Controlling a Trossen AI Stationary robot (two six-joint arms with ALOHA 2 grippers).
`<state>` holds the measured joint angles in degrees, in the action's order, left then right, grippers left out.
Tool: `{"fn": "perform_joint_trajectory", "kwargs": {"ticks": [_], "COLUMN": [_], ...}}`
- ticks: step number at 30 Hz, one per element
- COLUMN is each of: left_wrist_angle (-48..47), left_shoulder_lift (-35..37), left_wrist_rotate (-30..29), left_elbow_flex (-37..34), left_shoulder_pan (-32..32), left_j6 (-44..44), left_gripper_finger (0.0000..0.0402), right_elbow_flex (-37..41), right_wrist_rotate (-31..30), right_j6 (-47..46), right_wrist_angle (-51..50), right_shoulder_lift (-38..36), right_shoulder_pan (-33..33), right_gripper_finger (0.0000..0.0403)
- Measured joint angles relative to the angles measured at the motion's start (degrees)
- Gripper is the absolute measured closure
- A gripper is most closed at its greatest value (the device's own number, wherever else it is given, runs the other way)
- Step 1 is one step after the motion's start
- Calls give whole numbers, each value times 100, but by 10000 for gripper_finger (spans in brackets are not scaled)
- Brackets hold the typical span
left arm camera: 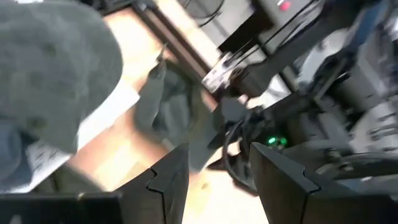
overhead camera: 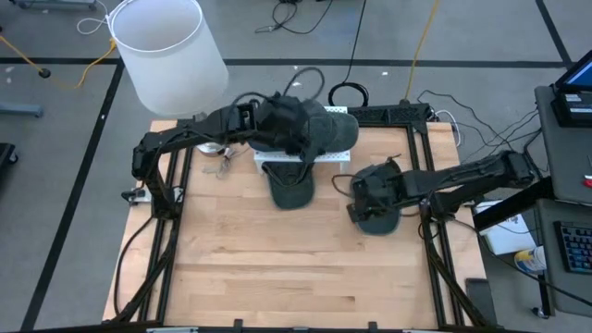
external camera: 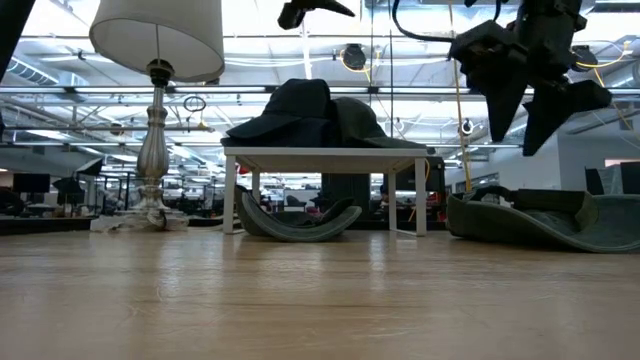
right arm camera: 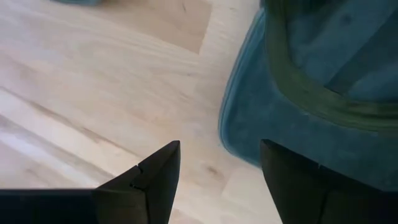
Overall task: Pick & Place hat
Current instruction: Stack the right black cap on the black cap on the shelf
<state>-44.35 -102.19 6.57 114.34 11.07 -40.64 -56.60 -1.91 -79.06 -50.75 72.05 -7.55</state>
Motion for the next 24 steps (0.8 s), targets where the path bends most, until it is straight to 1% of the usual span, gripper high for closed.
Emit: {"fn": "perform_joint_trajectory", "kwargs": {"ticks": [3, 7, 11, 14, 18, 24], "left_wrist_angle": [-254, -394, -436, -734, -1473, -2593], "left_shoulder_lift": [0, 27, 80, 118, 118, 116], "left_wrist_rotate": [-383, -936, -1575, -1995, -2527, -3566], "left_elbow_flex": [0, 0, 0, 1, 4, -82], "left_shoulder_pan": [-343, -910, -1535, -1974, -2461, -3091], "left_j6": [104, 142, 160, 165, 100, -382], "left_gripper_finger": [229, 229, 229, 229, 229, 229], "right_elbow_flex": [0, -6, -178, -394, -694, -1097], "right_wrist_rotate": [-197, -441, -642, -824, -1013, -1021], "right_j6": [-176, -278, -280, -273, -222, -125], "right_wrist_angle": [110, 344, 245, 34, -82, -429], "right_shoulder_lift": [190, 269, 266, 266, 339, 652], "right_shoulder_pan": [-216, -378, -422, -422, -422, -420], "right_gripper_finger": [191, 191, 195, 205, 221, 237]}}
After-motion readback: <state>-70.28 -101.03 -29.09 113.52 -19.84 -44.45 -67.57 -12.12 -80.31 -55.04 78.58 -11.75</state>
